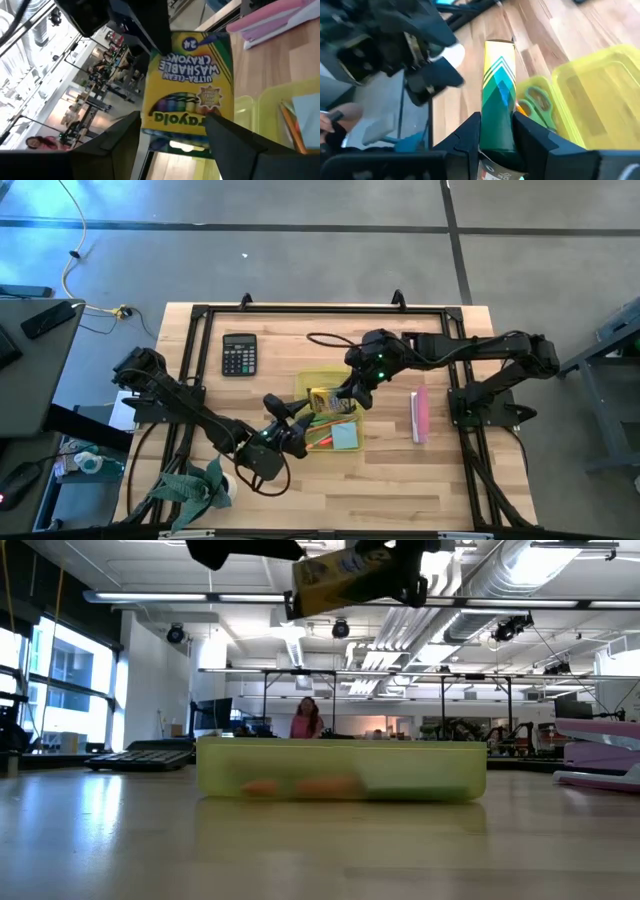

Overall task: Pack school essentials
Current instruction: Put the yellow crayon box into the yellow supply box

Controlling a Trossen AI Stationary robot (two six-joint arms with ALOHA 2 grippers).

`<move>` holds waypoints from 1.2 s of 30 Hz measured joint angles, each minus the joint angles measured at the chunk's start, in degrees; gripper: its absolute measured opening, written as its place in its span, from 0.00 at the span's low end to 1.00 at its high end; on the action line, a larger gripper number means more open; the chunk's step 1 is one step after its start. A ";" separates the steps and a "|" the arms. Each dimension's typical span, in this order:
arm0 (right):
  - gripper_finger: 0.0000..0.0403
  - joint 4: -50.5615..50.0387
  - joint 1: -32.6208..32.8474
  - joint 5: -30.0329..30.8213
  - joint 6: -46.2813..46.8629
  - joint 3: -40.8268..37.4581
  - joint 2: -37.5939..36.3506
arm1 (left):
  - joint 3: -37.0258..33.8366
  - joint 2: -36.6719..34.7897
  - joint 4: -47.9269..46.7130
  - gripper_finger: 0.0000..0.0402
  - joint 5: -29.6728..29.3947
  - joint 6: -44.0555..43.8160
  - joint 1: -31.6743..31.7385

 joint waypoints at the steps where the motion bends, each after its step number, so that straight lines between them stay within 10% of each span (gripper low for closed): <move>1: 0.23 -0.75 0.00 0.39 -0.53 0.00 -0.01 | 0.08 -0.04 0.02 0.53 -0.06 -0.02 -0.21; 17: 0.23 24.55 0.48 -4.10 11.69 -21.82 0.05 | 1.03 -1.35 -2.49 0.53 2.26 -3.19 -2.33; 36: 0.23 52.38 4.04 2.16 18.65 -38.30 2.97 | 1.05 -1.70 -7.46 0.53 25.52 -17.37 4.17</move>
